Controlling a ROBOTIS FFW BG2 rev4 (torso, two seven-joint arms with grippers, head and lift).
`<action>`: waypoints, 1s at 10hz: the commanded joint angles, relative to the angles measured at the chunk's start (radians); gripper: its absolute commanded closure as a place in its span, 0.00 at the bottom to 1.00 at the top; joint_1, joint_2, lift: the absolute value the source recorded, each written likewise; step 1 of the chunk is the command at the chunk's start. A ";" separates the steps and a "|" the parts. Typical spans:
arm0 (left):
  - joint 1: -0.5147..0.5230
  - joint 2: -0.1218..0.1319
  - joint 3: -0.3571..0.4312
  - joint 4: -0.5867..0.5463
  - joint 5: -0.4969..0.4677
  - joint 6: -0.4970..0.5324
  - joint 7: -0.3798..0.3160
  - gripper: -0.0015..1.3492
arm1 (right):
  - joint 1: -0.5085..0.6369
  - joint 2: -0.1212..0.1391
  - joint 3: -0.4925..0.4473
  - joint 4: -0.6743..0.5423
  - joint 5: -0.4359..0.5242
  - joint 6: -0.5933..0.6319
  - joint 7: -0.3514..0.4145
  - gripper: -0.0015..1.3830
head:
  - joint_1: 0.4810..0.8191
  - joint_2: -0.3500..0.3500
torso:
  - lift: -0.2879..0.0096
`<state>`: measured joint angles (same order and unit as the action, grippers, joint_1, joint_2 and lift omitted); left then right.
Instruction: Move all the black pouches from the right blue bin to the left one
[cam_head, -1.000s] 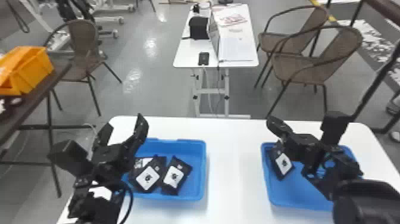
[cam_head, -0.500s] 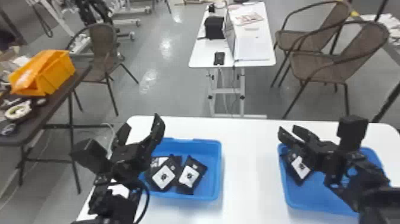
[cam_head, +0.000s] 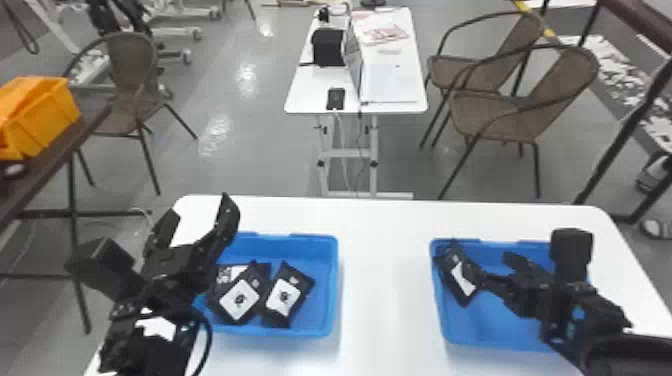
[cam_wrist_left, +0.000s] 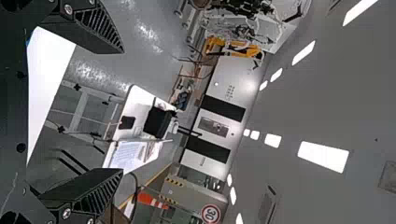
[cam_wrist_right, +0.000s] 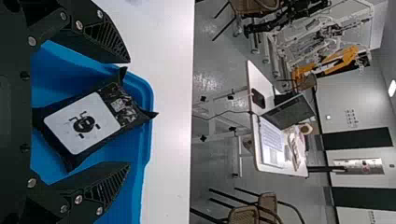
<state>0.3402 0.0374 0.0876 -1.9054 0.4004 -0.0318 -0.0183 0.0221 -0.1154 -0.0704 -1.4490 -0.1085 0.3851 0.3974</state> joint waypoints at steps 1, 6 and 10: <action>0.000 -0.001 0.001 0.000 0.000 -0.003 0.000 0.09 | -0.041 -0.007 -0.002 0.090 0.040 -0.003 0.034 0.18 | 0.63 0.59 | 1.00; 0.002 -0.005 0.001 0.000 -0.002 -0.014 0.000 0.09 | -0.160 0.007 0.003 0.279 0.204 0.005 0.123 0.18 | 0.63 0.58 | 1.00; 0.003 -0.017 0.006 0.000 -0.006 -0.022 0.000 0.09 | -0.237 0.005 0.009 0.410 0.279 -0.043 0.172 0.18 | 0.63 0.59 | 1.00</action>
<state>0.3437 0.0189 0.0937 -1.9052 0.3941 -0.0533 -0.0185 -0.2051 -0.1104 -0.0631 -1.0547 0.1634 0.3531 0.5685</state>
